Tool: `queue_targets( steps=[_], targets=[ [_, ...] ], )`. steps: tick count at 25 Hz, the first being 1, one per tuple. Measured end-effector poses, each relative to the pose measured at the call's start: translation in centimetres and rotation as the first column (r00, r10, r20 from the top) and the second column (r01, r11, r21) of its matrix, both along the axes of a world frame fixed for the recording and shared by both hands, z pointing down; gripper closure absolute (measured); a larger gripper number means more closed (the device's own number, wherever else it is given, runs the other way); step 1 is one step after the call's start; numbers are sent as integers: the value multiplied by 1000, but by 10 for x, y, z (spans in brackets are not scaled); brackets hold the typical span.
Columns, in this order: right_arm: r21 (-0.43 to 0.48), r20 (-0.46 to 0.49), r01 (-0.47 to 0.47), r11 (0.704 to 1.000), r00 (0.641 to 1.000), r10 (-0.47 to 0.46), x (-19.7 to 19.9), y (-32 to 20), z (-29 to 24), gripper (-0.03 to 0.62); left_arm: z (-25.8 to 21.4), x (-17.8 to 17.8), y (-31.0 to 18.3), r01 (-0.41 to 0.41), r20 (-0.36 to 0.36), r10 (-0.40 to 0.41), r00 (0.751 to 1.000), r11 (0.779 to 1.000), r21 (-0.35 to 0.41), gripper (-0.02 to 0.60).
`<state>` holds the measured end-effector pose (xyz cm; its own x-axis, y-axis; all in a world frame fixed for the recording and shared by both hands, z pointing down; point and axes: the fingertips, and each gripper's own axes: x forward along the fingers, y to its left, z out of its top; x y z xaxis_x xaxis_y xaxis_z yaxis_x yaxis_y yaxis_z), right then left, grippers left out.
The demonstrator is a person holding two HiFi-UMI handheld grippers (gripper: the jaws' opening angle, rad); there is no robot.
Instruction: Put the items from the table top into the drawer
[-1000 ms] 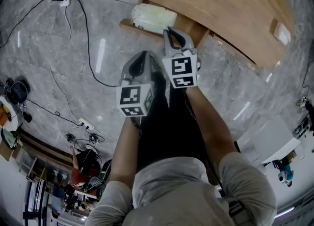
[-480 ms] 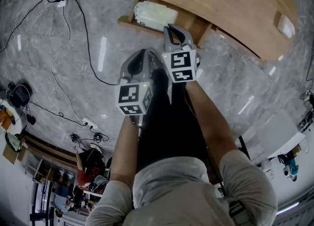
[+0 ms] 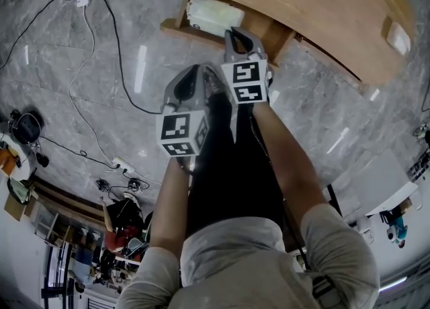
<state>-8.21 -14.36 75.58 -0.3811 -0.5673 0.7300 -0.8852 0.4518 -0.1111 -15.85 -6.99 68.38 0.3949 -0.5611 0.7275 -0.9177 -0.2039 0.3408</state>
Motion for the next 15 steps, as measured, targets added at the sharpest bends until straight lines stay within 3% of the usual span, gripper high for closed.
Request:
queue_targets(
  steps=[15],
  targets=[
    [-34, -47, 14, 999, 999, -15, -7, -9, 39, 585, 15, -12, 3, -2, 8, 2, 1000, 1000, -20, 561]
  ],
)
